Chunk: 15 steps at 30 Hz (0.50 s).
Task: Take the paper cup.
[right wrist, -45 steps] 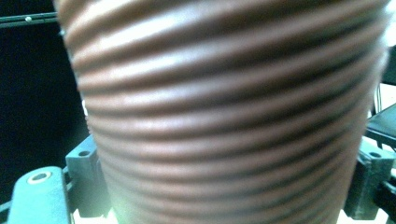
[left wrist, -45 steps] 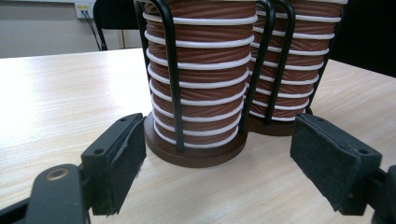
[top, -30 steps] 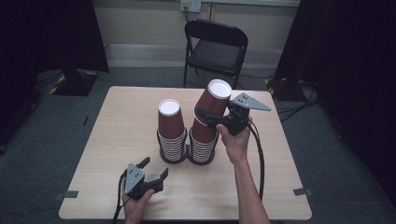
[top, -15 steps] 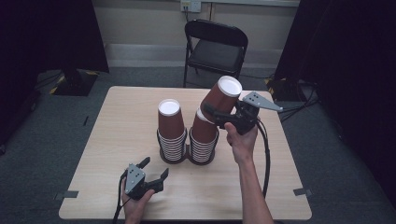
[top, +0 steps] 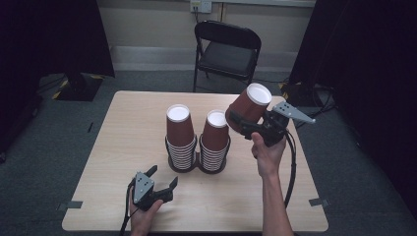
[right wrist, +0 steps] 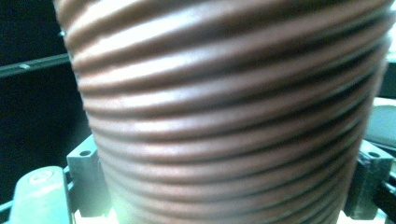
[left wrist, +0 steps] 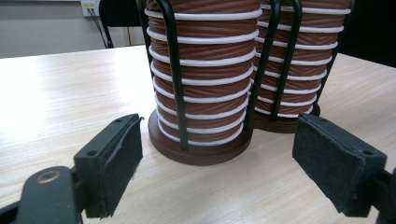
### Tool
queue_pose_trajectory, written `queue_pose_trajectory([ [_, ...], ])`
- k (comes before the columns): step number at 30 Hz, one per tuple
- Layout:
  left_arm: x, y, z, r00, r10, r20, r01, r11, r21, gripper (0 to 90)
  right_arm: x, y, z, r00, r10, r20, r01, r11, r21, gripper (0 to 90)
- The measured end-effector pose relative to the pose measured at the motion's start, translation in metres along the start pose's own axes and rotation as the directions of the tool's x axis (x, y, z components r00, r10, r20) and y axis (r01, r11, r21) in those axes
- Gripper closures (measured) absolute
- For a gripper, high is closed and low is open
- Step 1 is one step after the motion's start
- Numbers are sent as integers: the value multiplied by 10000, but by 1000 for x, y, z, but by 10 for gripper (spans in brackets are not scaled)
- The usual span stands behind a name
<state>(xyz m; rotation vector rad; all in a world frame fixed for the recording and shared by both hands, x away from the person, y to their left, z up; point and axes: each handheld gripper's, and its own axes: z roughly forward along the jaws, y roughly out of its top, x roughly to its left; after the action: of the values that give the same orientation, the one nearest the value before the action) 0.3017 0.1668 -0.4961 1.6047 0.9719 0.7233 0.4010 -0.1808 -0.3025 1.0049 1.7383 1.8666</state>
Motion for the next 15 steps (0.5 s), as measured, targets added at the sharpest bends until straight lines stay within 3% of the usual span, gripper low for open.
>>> queue_pose_trajectory([
  [2, -1, 0, 0, 10000, 25, -91, -26, 10000, -31, 158, -1, -3, -4, 9990, 83, 435, -86, 9999, 66, 128],
  [7, 0, 0, 1, 10000, -52, 22, 52, 10000, 22, 157, -6, -12, -15, 9972, 582, 474, -585, 9983, 50, 131],
  [15, 0, 0, 0, 9999, -65, 111, 64, 10000, 37, 173, -9, -22, -30, 9920, 997, 773, -997, 9950, -42, 132],
])
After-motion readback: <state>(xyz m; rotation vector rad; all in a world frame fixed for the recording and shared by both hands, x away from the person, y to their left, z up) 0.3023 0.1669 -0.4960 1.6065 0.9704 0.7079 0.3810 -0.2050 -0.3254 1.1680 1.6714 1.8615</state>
